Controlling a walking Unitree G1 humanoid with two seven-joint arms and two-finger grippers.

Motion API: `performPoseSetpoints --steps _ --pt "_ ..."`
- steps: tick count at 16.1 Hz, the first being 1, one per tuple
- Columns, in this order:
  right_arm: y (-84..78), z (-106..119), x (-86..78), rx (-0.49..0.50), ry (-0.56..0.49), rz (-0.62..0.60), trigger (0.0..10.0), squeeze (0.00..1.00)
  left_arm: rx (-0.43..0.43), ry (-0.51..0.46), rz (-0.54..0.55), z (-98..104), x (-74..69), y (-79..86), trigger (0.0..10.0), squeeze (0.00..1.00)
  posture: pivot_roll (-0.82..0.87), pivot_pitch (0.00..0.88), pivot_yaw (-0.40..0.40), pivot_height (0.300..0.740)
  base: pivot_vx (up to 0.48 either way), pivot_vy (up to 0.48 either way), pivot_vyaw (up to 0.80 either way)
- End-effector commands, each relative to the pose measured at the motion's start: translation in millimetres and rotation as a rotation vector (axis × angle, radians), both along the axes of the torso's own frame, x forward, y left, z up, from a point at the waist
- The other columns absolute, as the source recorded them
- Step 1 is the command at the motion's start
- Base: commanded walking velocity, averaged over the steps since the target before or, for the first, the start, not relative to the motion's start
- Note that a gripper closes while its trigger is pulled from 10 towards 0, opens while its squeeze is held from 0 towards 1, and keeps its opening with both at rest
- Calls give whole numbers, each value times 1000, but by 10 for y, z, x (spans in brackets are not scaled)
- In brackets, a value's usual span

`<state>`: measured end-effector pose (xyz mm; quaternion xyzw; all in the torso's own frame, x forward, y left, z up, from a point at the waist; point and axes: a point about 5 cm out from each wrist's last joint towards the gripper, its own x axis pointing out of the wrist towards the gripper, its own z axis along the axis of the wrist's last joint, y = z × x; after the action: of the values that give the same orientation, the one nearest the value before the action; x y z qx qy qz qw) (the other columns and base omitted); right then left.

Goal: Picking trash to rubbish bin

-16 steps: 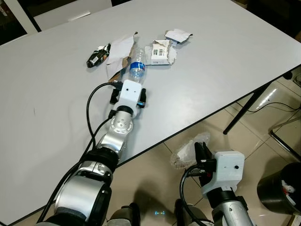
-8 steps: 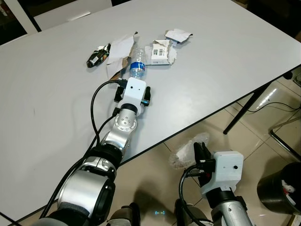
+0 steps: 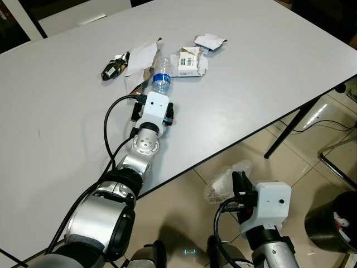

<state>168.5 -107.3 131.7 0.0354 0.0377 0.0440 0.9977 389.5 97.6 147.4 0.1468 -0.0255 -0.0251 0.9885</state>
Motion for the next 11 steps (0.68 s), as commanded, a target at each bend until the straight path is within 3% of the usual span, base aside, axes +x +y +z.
performPoseSetpoints --steps 1,5,6,8,10,11 --pt "21 35 -26 4 -3 2 10000 0 25 16 35 -23 12 71 10000 0 -81 240 100 740 0 0 0" --pt "11 39 -17 6 -6 -4 10000 0 24 14 42 -7 24 96 10000 0 -82 239 102 740 0 0 0" --pt "10 40 -23 7 -6 -5 10000 0 16 18 32 -21 18 93 6314 0 -82 239 102 740 0 0 0" --pt "10 41 -25 6 -6 -6 10000 0 12 24 25 -39 11 91 1059 0 -86 239 104 740 0 0 0" --pt "12 42 -27 7 -6 -7 10000 0 10 26 16 -50 6 90 0 0 -88 240 103 740 0 0 0" --pt "12 42 -29 7 -6 -7 10000 0 9 28 14 -60 2 91 0 0 -88 240 103 740 0 0 0"
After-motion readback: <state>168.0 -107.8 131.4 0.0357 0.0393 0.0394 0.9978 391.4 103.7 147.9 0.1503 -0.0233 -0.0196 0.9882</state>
